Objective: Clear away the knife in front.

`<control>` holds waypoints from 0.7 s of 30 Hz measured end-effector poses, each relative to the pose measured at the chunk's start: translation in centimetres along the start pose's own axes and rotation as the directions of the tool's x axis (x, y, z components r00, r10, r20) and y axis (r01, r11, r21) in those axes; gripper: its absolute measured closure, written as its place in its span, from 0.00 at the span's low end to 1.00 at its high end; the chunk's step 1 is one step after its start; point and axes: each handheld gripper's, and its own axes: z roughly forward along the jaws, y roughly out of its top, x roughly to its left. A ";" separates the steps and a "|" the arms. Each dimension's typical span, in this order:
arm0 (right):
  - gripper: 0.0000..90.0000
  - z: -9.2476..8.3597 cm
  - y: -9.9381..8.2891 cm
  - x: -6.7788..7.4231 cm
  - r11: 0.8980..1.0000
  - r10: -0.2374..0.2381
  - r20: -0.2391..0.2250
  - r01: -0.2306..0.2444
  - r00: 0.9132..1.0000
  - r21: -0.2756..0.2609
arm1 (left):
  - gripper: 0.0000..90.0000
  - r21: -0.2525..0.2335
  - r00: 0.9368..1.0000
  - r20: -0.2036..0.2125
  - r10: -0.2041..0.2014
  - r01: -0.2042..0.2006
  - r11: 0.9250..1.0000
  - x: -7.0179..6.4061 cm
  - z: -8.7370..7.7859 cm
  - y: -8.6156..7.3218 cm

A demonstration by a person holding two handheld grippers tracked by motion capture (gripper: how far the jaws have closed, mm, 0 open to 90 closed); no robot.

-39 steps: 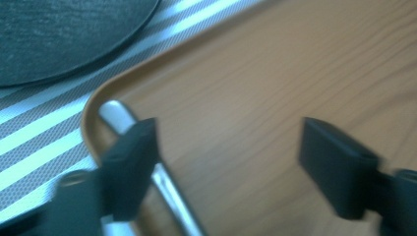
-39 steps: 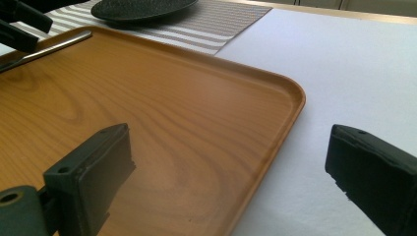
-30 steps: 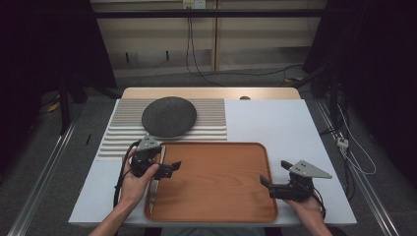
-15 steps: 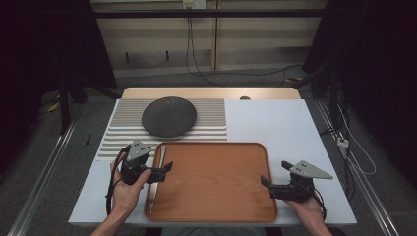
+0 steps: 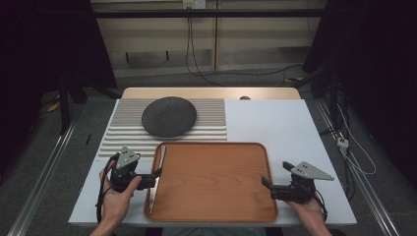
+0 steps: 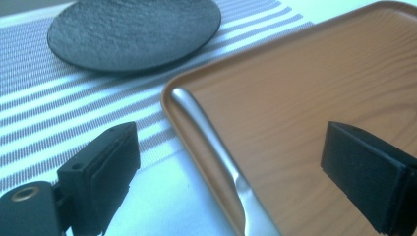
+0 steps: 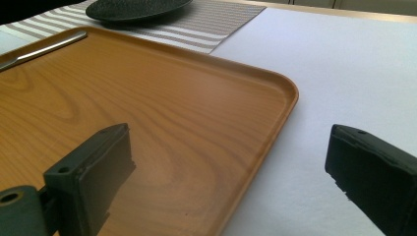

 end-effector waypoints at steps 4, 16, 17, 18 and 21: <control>0.04 -0.1 0.0 0.0 1.000 0.001 0.005 -0.001 1.000 0.000 | 0.08 -0.004 1.000 0.002 -0.025 0.025 1.000 0.2 -0.3 -0.8; 0.04 -0.4 -0.1 -0.2 1.000 0.005 0.017 -0.005 1.000 -0.005 | 0.08 -0.052 0.998 -0.052 -0.031 0.028 0.998 0.0 -0.9 -1.6; 0.04 -0.4 -0.1 -0.2 1.000 0.005 0.017 -0.005 1.000 -0.005 | 0.08 -0.048 0.999 -0.041 -0.036 0.034 0.998 0.1 -0.8 -1.7; 0.04 -0.4 -0.1 -0.2 1.000 0.004 0.018 -0.004 1.000 -0.004 | 0.08 -0.042 0.999 -0.040 -0.037 0.035 0.998 0.1 -0.7 -1.7; 0.04 -0.4 -0.1 -0.1 1.000 0.001 0.017 -0.001 1.000 -0.005 | 0.08 -0.033 0.999 -0.040 -0.012 0.010 0.999 -0.1 -0.4 -1.7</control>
